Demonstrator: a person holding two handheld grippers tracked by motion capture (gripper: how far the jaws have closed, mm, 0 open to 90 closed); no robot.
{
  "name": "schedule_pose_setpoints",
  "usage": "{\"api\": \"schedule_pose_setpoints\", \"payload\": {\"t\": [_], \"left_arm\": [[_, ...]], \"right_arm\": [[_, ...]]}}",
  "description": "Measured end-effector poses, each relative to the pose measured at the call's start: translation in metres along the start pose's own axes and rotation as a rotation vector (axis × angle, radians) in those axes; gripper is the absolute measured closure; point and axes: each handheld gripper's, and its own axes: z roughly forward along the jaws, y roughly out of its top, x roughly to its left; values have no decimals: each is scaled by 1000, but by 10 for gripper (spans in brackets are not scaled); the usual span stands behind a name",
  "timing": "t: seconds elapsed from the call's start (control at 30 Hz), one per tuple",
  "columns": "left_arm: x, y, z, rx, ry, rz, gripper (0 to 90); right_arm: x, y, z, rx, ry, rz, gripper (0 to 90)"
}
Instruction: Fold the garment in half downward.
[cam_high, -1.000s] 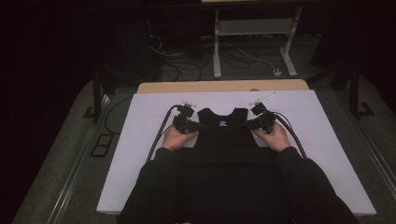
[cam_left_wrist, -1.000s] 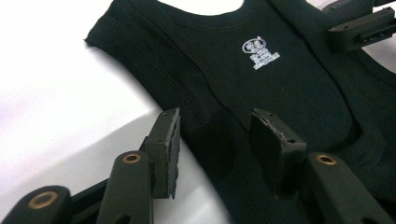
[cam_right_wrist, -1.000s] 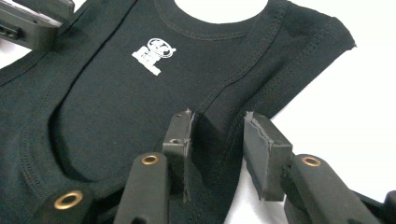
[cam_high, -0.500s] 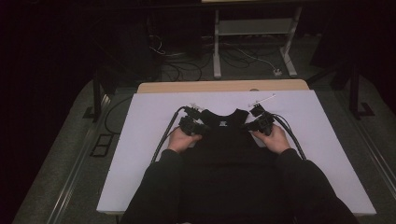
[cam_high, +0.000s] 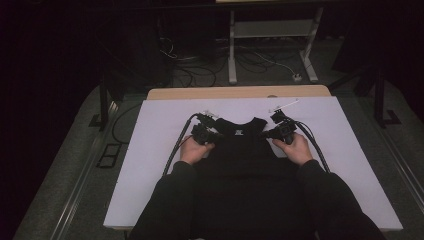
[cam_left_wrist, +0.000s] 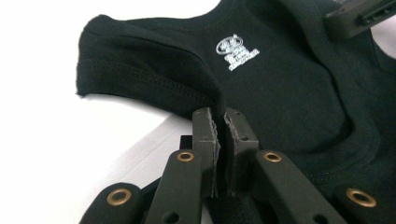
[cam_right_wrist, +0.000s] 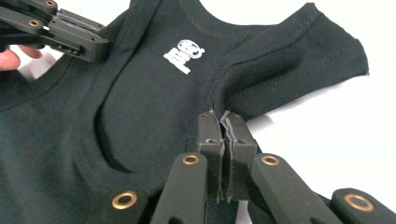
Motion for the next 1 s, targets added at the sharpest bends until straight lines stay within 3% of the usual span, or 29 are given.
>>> {"api": "schedule_pose_setpoints", "payload": {"t": [0.17, 0.2, 0.43, 0.9, 1.0], "left_arm": [[-7, -2, -16, -31, 5, 13, 831], [-10, -7, -24, -55, 7, 10, 831], [-16, -17, -37, -89, -7, -15, 831], [-37, -33, -63, -132, -26, 46, 830], [-40, -38, -71, -151, -36, 39, 830]], "right_arm": [[9, 0, -14, -27, 28, -10, 858], [11, -1, -17, -37, 39, -8, 858], [25, -8, -30, -56, 52, -34, 859], [45, -27, -55, -102, 75, -73, 859], [48, -29, -60, -108, 73, -81, 860]]}}
